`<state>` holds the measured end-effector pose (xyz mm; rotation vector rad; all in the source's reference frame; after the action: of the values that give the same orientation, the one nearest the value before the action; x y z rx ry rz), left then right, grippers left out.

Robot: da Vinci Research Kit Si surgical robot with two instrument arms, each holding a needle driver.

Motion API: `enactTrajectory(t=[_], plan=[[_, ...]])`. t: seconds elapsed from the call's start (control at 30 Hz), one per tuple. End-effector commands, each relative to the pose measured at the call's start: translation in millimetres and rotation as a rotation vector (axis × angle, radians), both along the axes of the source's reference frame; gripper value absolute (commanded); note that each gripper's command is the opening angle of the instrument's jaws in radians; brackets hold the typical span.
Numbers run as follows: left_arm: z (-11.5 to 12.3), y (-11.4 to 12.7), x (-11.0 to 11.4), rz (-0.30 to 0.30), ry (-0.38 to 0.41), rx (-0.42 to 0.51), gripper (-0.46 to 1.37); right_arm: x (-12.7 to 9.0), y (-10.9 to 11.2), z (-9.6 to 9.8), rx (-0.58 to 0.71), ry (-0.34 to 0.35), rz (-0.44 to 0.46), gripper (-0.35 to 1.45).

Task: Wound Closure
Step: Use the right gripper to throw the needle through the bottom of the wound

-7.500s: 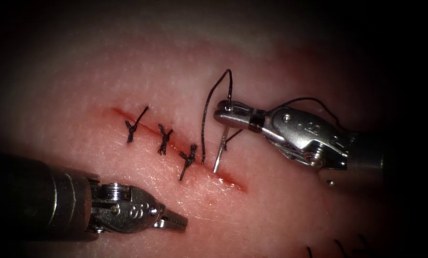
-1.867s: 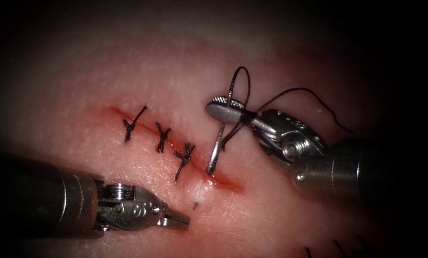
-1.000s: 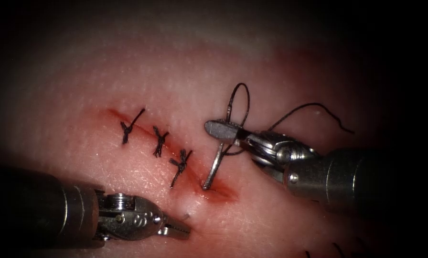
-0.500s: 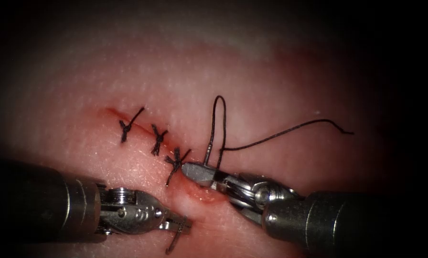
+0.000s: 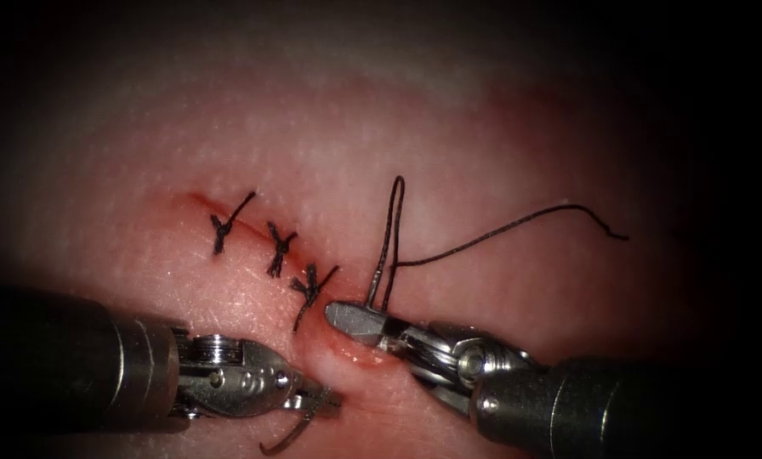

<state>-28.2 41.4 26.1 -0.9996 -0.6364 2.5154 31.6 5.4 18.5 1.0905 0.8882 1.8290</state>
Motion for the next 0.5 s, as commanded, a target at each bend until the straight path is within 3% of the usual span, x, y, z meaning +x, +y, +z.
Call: enactTrajectory(t=[0.03, 0.5], plan=[[0.0, 0.0, 0.0, 0.002, -0.001, 0.002, -0.35, 0.0, 0.0, 0.1, 0.000, -0.003, 0.001, -0.35], [-0.1, -0.1, 0.1, 0.003, -0.002, 0.002, -0.35, 0.2, 0.5, 0.1, 0.000, 0.003, 0.007, -0.35]])
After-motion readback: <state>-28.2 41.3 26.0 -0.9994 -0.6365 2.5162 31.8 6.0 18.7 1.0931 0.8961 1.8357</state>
